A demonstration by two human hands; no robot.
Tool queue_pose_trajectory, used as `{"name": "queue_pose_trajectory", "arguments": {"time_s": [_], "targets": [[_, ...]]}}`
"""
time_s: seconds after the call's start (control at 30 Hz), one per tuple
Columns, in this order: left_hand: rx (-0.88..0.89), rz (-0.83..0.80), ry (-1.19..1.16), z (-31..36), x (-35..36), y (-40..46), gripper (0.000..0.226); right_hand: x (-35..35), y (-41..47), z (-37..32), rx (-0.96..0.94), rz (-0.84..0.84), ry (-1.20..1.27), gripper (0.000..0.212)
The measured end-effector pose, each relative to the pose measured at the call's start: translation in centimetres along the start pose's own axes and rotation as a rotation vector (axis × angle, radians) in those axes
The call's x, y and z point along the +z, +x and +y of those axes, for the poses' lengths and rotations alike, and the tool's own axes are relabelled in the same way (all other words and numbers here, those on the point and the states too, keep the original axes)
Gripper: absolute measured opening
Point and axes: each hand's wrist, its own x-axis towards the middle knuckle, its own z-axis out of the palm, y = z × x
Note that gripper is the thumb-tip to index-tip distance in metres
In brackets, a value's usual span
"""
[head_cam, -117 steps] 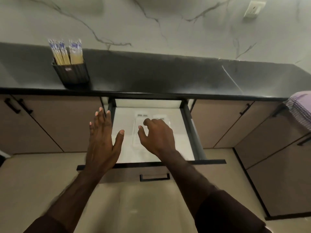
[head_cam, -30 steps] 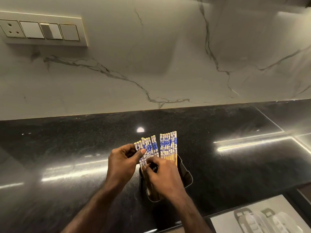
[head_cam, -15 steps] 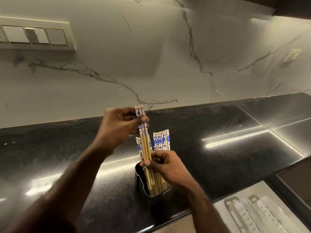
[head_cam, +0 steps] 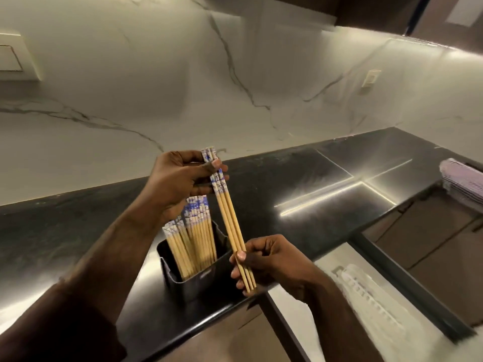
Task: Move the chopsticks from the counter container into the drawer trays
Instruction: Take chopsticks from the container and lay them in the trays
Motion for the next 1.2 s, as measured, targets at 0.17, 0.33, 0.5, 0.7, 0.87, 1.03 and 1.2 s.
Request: {"name": "queue_pose_trajectory", "arguments": {"time_s": [0.17,0.33,0.5,0.7,0.87,1.03,1.2], "targets": [[0.007,-0.001,0.004,-1.7,7.7,-2.1,0.016,-4.8,-6.2,2.4,0.033,0.009,-0.014,0.024],[-0.048,-0.035,0.001,-5.8,16.5,-3.7,0.021,-10.6,-13.5,5.5,0.099,0.094,0.014,0.02],[-0.18,-0.08,-0.078,-10.4,24.1,-5.2,0.016,-15.8,-19.8,8.9,0.196,0.167,0.035,0.019],[-0.36,-0.132,-0.105,-16.5,29.2,-4.5,0.021,-20.1,-23.4,12.6,0.303,0.26,0.051,0.023],[-0.492,-0.172,-0.103,-21.6,31.7,-3.0,0.02,-22.7,-23.9,15.5,0.416,0.314,0.066,0.024],[-0.636,-0.176,-0.123,-26.8,33.1,-0.7,0.018,-25.0,-23.0,17.8,0.533,0.372,0.075,0.027],[-0.726,-0.149,-0.151,-31.1,33.3,1.1,0.015,-26.9,-20.9,20.1,0.614,0.394,0.044,0.027]]}}
